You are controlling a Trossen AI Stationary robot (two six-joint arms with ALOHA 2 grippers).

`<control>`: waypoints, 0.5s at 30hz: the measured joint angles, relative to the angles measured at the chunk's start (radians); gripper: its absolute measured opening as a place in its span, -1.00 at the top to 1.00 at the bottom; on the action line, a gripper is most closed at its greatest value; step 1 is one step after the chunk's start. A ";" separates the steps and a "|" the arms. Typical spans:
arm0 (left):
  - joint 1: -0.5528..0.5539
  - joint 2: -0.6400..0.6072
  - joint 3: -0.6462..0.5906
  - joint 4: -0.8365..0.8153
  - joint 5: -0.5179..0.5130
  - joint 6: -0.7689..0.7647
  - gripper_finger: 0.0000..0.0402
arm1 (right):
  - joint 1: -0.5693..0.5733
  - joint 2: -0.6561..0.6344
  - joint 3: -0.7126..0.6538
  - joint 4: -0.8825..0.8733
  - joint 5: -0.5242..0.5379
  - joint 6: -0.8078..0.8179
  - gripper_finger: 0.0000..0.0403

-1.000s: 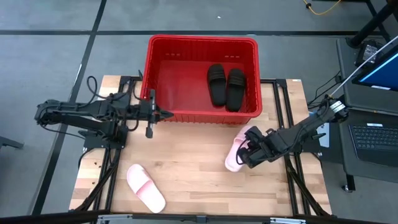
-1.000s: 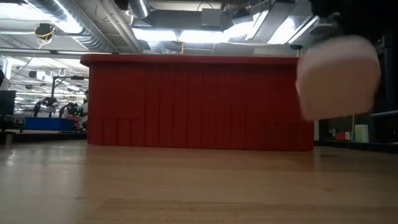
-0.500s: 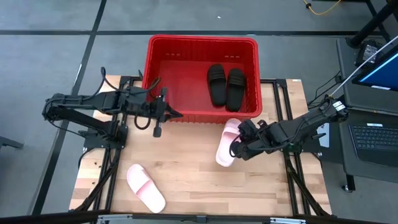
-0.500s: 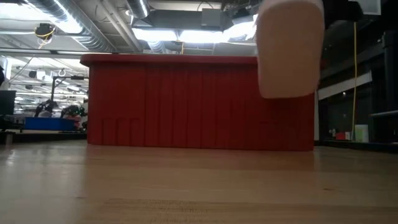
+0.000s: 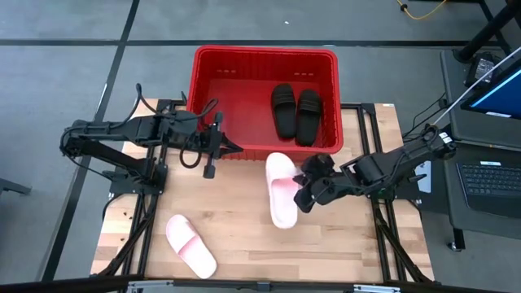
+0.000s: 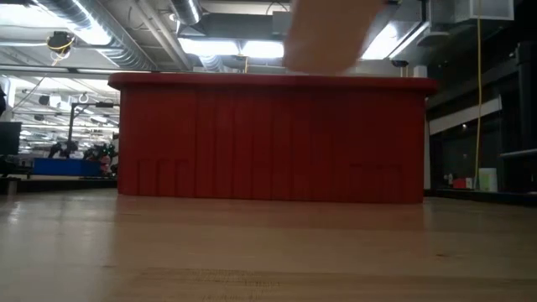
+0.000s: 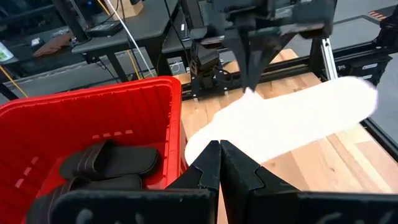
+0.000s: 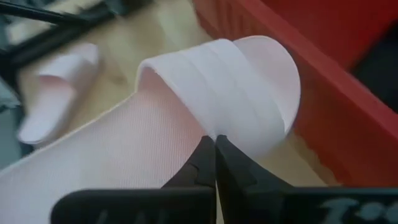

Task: Pick and place slides into bin
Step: Put the right pink slide into the red bin

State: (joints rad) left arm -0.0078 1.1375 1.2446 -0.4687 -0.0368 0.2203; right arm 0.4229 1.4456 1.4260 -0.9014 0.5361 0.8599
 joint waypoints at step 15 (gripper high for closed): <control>-0.009 -0.006 0.000 0.062 -0.052 -0.016 0.80 | -0.051 0.000 0.088 0.090 0.131 -0.296 1.00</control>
State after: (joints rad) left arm -0.0165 1.1316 1.2449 -0.4068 -0.0887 0.2047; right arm 0.3723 1.4456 1.5139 -0.8117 0.6673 0.5642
